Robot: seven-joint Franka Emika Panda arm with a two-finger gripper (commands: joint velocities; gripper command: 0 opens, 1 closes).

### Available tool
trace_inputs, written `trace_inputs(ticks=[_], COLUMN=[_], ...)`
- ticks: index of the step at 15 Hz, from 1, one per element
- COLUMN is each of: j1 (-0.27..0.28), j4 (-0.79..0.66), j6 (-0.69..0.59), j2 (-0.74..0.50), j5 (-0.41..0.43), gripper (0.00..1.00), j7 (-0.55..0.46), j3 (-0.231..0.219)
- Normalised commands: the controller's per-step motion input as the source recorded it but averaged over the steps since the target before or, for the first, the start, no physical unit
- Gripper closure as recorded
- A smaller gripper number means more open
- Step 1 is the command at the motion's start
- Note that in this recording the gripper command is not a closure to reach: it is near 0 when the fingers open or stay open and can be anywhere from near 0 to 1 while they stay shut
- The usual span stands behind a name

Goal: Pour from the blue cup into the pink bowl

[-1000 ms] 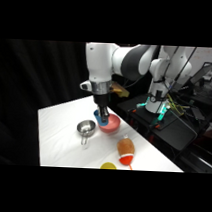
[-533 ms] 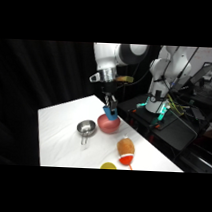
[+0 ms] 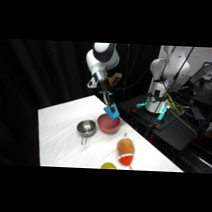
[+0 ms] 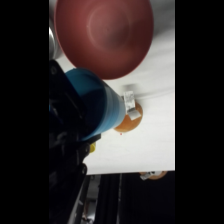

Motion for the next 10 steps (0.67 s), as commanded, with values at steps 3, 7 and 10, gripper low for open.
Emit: trace_inputs(ticks=[3,7,10], j1=[-0.238,-0.228,-0.210], j4=[0.57,0.51,0.44], j6=[-0.64,-0.57,-0.57], j2=[0.57,0.51,0.38], j5=[0.365,0.335,0.270], gripper=[0.14,0.14,0.14], j7=[-0.32,-0.21,-0.12], j3=[-0.009,0.037,0.045])
